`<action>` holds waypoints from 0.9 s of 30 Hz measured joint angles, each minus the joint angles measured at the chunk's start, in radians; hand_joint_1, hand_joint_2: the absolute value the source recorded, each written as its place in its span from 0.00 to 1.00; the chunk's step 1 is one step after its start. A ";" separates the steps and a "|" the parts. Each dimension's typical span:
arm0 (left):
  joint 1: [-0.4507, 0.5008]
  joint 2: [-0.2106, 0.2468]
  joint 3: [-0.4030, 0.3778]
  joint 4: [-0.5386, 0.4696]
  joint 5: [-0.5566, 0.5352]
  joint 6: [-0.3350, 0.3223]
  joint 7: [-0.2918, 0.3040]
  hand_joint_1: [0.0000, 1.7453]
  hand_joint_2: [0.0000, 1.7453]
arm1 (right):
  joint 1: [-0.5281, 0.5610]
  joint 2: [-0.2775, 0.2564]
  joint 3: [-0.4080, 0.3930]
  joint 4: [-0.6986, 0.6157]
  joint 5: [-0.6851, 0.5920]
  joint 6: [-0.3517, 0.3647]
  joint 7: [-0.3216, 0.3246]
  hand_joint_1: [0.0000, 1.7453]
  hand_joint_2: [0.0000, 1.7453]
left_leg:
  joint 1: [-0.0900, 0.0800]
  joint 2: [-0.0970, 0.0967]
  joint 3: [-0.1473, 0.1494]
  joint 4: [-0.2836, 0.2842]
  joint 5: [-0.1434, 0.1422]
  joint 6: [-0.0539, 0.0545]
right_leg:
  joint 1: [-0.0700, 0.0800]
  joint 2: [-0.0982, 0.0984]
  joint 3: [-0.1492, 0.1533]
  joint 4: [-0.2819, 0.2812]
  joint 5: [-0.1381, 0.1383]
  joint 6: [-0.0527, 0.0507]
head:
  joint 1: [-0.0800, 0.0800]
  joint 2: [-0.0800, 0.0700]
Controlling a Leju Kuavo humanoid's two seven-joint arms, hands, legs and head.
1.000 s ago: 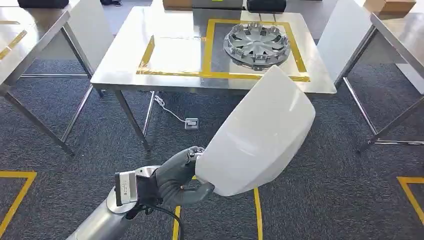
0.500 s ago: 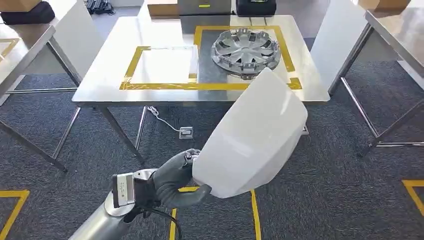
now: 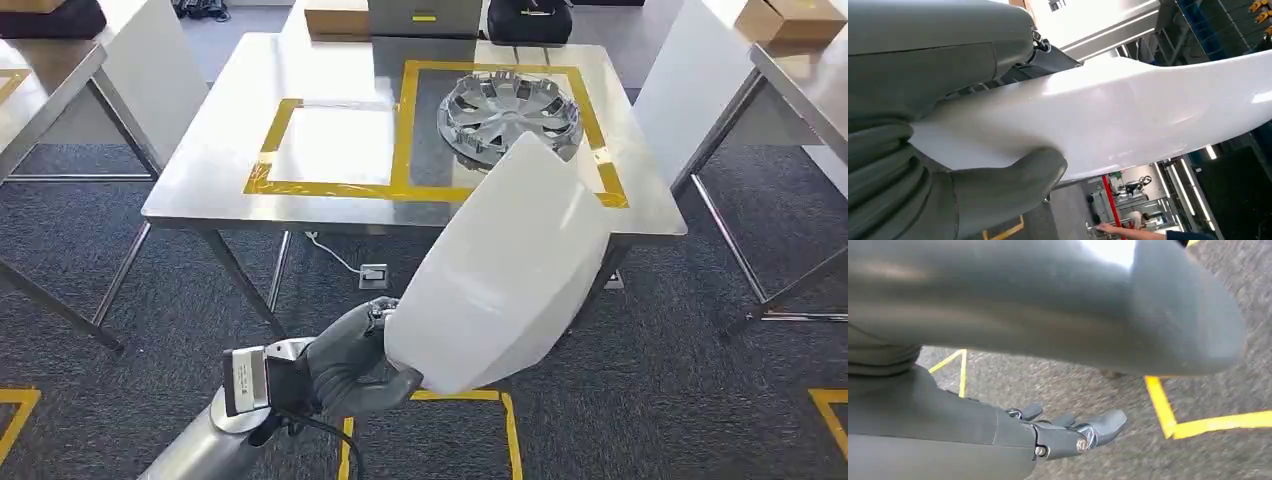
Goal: Take the parts from the cabinet and place them on the table.
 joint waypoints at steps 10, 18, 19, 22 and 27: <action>-0.002 0.004 0.002 0.001 0.001 0.000 -0.014 1.00 1.00 | 0.000 -0.005 0.000 0.000 0.002 0.001 0.004 0.00 0.00 | 0.001 0.006 -0.066 0.195 -0.076 -0.051 | 0.001 -0.001 0.095 -0.154 0.049 -0.056 | -0.011 0.000; 0.000 0.022 0.002 0.020 0.002 0.000 -0.032 1.00 1.00 | 0.001 -0.005 0.000 0.000 0.003 0.001 0.005 0.00 0.00 | -0.009 0.010 -0.115 0.021 0.061 -0.037 | 0.005 0.003 0.176 -0.149 -0.025 -0.041 | -0.017 0.000; 0.000 0.022 0.002 0.021 0.002 0.000 -0.032 1.00 1.00 | 0.000 -0.005 0.000 0.000 0.003 0.000 0.005 0.00 0.00 | -0.008 0.010 -0.109 0.023 0.056 -0.028 | 0.004 0.003 0.172 -0.151 -0.030 -0.033 | -0.019 0.000; -0.003 0.021 0.002 0.021 0.002 0.000 -0.033 1.00 1.00 | -0.001 -0.006 0.000 0.000 0.003 0.000 0.005 0.00 0.00 | -0.002 0.005 -0.088 0.013 0.068 -0.008 | 0.005 0.001 0.186 -0.138 -0.032 -0.017 | -0.018 0.000; 0.000 0.022 0.002 0.024 0.000 0.002 -0.049 1.00 1.00 | -0.004 -0.012 0.000 0.000 0.007 0.002 0.005 0.00 0.00 | 0.001 0.008 -0.056 0.005 0.041 0.007 | 0.002 -0.001 0.004 0.126 -0.120 0.000 | -0.006 0.000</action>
